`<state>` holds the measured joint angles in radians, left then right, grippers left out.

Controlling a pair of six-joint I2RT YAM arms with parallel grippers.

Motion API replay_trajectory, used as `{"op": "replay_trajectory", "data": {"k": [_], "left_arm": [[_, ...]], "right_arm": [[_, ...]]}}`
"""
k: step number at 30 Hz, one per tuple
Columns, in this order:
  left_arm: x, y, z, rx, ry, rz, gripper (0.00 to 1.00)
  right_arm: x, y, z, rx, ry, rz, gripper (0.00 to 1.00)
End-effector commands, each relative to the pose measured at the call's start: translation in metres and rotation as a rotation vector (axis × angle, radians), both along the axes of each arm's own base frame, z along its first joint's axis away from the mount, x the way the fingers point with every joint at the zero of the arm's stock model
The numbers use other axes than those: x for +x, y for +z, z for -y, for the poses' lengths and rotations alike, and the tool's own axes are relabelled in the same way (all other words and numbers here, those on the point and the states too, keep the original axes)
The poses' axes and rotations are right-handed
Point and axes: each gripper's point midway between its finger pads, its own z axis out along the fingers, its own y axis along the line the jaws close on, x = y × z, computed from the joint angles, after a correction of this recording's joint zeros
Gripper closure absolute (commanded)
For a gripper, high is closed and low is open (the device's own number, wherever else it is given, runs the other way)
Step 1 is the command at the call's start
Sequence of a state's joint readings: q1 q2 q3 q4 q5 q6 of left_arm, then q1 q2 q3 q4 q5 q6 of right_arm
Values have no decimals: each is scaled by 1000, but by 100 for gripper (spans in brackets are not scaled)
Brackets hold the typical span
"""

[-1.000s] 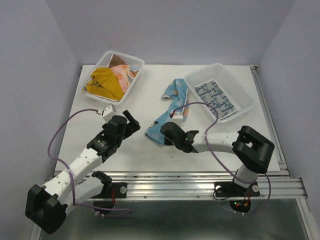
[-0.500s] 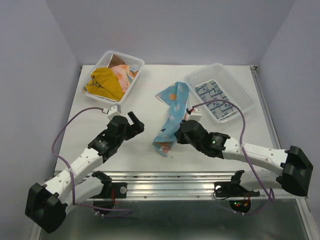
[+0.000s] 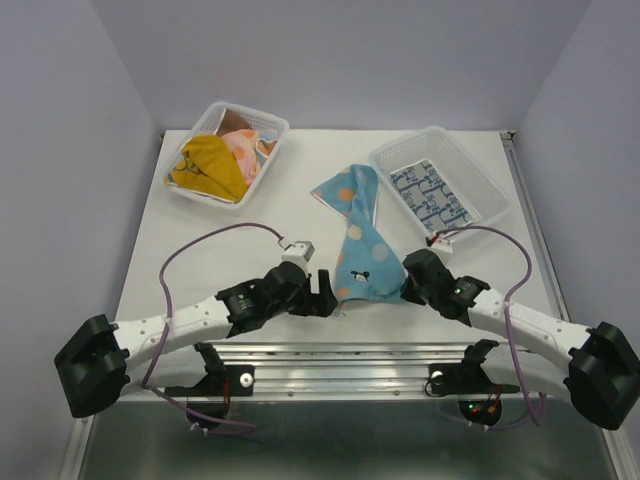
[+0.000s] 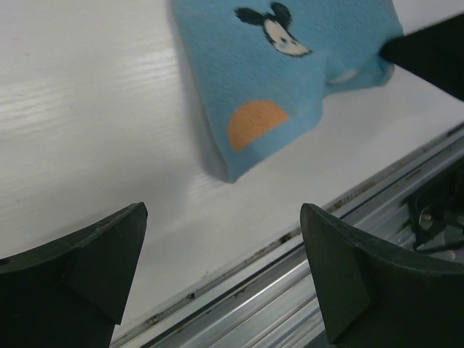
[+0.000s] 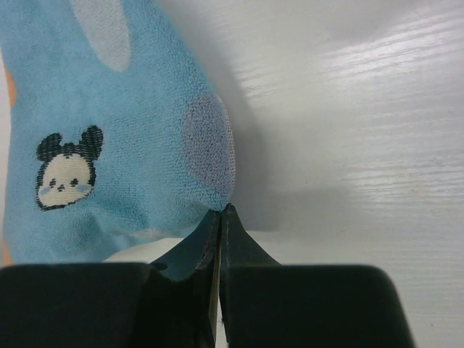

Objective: Fold and stack the towels
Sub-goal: Flatten out the crumpled towel

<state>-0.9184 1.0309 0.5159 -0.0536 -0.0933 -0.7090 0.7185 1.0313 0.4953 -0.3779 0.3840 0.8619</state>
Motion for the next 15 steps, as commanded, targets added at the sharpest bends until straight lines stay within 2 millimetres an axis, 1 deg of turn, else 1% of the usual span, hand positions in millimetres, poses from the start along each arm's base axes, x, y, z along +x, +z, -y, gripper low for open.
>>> {"op": "replay_trajectory", "data": {"k": [1,2,4,5,7,8,10,11,13,14,15], "left_arm": [[-18,5,33,12,-139,91,1],[-23,-4,37,49,-151,92,1],[-23,-7,42,74,-149,93,1],[-24,-16,42,98,-148,79,1],[-19,-22,40,131,-124,82,1],[-16,-30,36,169,-100,77,1],[-13,-31,41,180,-91,74,2],[-13,-38,42,201,-93,62,3],[-8,-36,51,196,-77,72,8],[-7,-42,51,218,-72,67,10],[-3,-44,51,230,-51,76,18]], "right_arm": [[9,5,-20,89,32,23,99],[9,5,-21,90,37,21,99],[10,7,-22,87,37,24,99],[10,8,-22,89,40,26,99],[10,12,-20,91,37,37,99],[10,13,-20,91,35,43,99],[11,18,-19,97,34,57,99],[9,17,-19,98,37,54,99],[9,17,-20,111,41,58,99],[8,17,-22,119,47,57,99],[7,15,-21,117,46,54,99]]}}
